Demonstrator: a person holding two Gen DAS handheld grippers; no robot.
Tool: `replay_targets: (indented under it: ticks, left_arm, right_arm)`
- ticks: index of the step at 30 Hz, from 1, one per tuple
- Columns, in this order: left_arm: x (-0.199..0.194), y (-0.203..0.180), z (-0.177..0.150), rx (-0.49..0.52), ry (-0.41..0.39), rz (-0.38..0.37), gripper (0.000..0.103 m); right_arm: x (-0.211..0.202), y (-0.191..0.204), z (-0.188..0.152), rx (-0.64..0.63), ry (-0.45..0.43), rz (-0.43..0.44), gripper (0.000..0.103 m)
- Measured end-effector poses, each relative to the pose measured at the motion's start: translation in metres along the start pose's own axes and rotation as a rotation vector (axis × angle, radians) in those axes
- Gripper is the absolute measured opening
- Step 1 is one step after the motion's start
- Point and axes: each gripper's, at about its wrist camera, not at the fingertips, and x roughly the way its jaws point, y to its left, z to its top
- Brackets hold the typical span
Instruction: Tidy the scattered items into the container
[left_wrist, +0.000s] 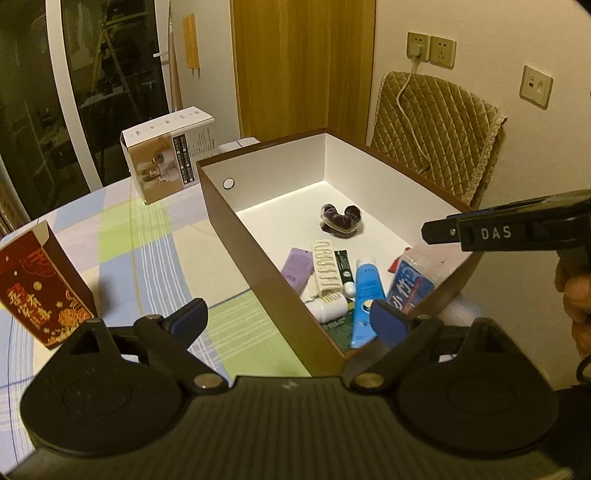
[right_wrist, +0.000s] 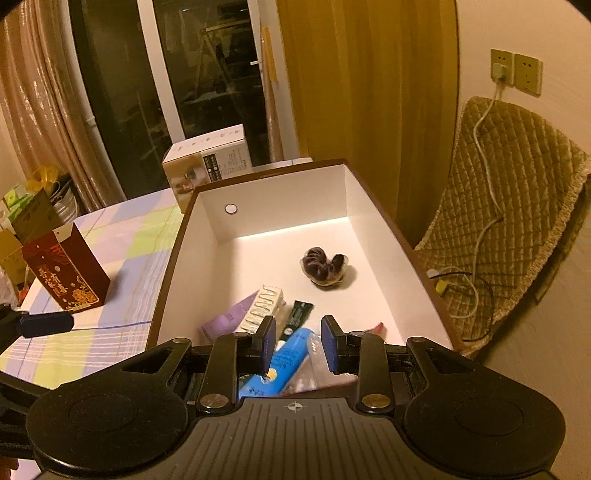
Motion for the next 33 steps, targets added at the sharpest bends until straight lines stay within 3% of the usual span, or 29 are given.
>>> replay_targets:
  ticks: [1, 2, 3, 8, 33]
  left_arm:
    - [-0.003, -0.001, -0.002, -0.006, 0.001, 0.001, 0.097]
    - [-0.005, -0.003, -0.003, -0.013, 0.003, 0.001, 0.098]
    - [-0.007, -0.004, -0.004, -0.018, 0.006, 0.001, 0.098]
    - [-0.018, -0.010, -0.011, -0.051, 0.013, 0.006, 0.102]
    - [-0.078, -0.053, -0.016, -0.235, 0.049, 0.079, 0.102]
  right_arm:
    - [-0.004, -0.001, 0.000, 0.006, -0.003, -0.003, 0.044]
    - [-0.008, -0.002, -0.001, 0.015, -0.012, -0.007, 0.084]
    - [-0.015, -0.004, -0.002, 0.027, -0.032, -0.009, 0.099]
    - [-0.036, -0.006, -0.004, 0.022, -0.051, -0.003, 0.099]
    - [-0.103, -0.006, -0.025, -0.001, 0.059, -0.028, 0.099]
